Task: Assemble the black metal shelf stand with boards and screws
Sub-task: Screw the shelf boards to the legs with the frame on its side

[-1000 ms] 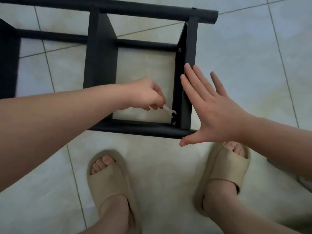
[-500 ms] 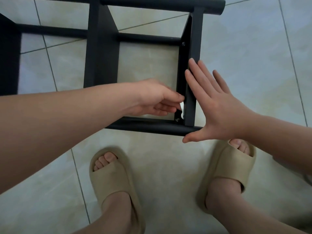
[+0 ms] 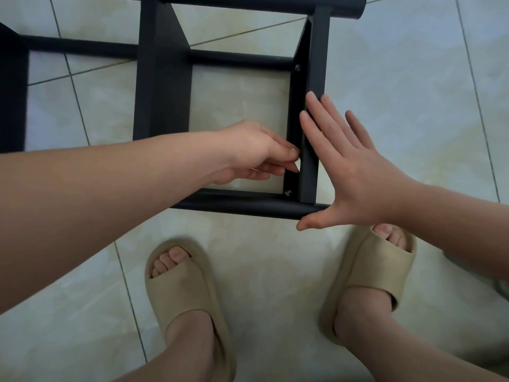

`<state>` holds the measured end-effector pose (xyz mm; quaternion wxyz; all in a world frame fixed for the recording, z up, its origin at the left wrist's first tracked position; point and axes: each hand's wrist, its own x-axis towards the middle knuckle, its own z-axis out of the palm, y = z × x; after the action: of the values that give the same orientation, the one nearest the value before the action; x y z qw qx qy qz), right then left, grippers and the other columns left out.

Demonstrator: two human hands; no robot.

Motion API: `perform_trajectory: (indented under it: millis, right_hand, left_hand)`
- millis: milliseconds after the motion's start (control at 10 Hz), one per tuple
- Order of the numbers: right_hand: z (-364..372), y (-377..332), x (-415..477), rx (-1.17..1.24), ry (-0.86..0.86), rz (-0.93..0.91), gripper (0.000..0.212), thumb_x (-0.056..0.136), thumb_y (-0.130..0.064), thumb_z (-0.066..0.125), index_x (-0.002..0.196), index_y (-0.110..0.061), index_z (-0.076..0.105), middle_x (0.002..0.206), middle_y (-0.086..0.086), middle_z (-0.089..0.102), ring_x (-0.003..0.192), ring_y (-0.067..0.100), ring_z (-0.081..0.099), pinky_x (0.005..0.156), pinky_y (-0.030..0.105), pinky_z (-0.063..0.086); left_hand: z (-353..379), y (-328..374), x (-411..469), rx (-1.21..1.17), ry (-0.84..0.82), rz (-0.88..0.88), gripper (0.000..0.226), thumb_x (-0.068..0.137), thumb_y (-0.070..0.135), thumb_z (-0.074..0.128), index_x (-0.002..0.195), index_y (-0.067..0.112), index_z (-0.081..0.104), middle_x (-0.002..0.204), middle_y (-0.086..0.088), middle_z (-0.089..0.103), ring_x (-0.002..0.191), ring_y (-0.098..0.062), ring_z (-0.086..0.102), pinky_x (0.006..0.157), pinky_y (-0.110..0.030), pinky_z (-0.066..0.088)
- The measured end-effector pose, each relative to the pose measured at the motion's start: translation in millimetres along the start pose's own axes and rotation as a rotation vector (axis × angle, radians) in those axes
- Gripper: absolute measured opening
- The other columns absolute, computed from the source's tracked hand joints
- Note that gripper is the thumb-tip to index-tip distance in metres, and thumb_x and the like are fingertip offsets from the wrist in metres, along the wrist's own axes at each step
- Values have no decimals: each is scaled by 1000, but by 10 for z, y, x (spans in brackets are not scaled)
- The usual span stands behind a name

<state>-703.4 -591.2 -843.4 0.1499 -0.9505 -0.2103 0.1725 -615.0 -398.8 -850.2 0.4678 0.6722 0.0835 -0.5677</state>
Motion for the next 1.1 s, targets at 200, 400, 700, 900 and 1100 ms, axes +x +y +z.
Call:
perform_trajectory:
  millis: [200,400,700,900,1100]
  right_hand:
    - [-6,-4,4,4,-4,4,141,65,-95,49,160,-3,0,168,13,-12,155,29,-13,123,63,8]
    - [-6,-1,4,5,-6,3,141,65,-95,49,160,-3,0,168,13,-12,155,29,-13,123,63,7]
    - [-2,-4,2,10,-5,4,141,65,-94,50,160,-3,0,168,13,-12,155,29,-14,122,63,7]
    - [11,-12,-3,15,-2,4,141,65,-94,51,160,-3,0,168,13,-12,155,29,-14,122,64,8]
    - [23,-15,-3,20,0,2,141,65,-95,51,160,-3,0,168,13,-12,155,30,-13,122,64,8]
  left_hand:
    - [-2,-1,-13,130,17,36,7,92,27,70,97,23,73,88,7,78,71,0,68,77,-25,49]
    - [37,-4,-26,87,0,27,7,93,27,68,97,21,71,89,4,78,70,-1,68,77,-25,49]
    - [26,16,-47,50,-48,-31,9,97,25,62,97,19,68,87,4,78,74,-3,69,79,-25,49]
    - [-11,-3,-41,89,-67,-41,9,97,21,61,93,18,68,90,3,78,81,-8,69,79,-28,48]
    - [-38,-13,-36,170,-51,-18,10,96,21,63,89,21,70,79,10,75,89,-10,66,83,-30,48]
